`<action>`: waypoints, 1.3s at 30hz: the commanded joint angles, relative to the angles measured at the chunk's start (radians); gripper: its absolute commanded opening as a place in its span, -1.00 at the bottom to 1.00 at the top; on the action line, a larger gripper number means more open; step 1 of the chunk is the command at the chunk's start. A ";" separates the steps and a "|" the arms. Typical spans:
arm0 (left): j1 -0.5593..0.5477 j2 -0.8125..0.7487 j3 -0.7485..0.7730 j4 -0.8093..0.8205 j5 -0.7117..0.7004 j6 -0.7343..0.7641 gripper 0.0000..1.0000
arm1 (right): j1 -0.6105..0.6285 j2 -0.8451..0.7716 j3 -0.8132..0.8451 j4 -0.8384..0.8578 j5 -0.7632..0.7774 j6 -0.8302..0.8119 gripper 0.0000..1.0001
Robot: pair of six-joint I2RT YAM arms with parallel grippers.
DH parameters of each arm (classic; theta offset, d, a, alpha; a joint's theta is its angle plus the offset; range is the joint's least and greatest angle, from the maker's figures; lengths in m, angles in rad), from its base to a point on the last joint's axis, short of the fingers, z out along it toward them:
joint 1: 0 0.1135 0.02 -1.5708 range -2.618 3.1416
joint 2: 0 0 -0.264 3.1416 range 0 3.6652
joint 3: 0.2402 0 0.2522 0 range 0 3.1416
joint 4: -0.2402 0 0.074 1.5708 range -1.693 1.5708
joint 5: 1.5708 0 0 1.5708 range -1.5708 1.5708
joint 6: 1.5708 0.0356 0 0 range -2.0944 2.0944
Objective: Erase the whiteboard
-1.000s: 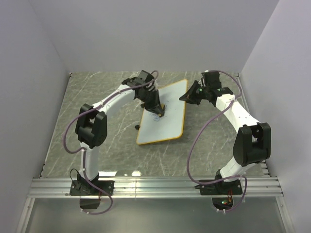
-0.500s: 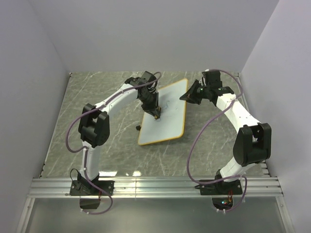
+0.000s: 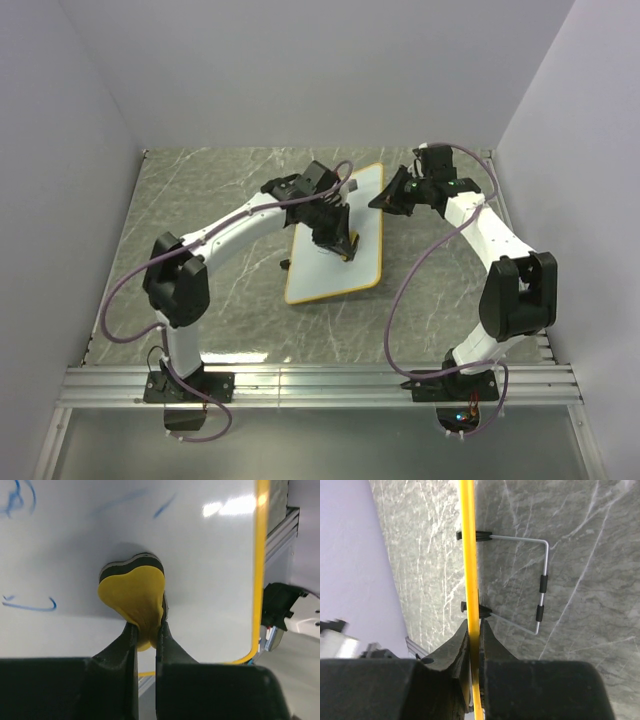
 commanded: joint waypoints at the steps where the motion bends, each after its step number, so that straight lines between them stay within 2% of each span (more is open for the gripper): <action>1: -0.057 -0.013 -0.181 0.075 0.068 -0.045 -0.99 | 0.035 0.007 0.040 0.018 -0.037 0.022 -1.00; 7: 0.023 -0.055 -0.414 0.184 0.003 -0.082 -0.99 | 0.042 0.011 0.043 0.021 -0.038 0.031 -1.00; 12: 0.164 -0.047 -0.463 0.184 -0.016 -0.050 -0.99 | 0.056 0.015 0.052 0.026 -0.035 0.039 -1.00; 18: 0.236 0.069 -0.345 0.117 -0.055 0.019 -0.99 | 0.071 0.013 0.057 0.020 -0.030 0.042 -1.00; 25: 0.238 0.146 -0.196 0.063 -0.032 0.044 -0.99 | 0.070 0.002 0.045 0.013 -0.029 0.038 -1.00; 34: 0.121 0.134 0.022 0.042 0.176 0.098 -0.99 | 0.079 0.007 0.025 0.027 -0.037 0.042 -1.00; 36: 0.105 0.145 0.091 0.051 0.239 0.076 -0.99 | 0.085 0.010 0.023 0.029 -0.038 0.044 -1.00; 39: 0.106 0.154 0.116 0.109 0.310 0.021 -0.99 | 0.093 0.016 0.029 0.026 -0.040 0.042 -1.00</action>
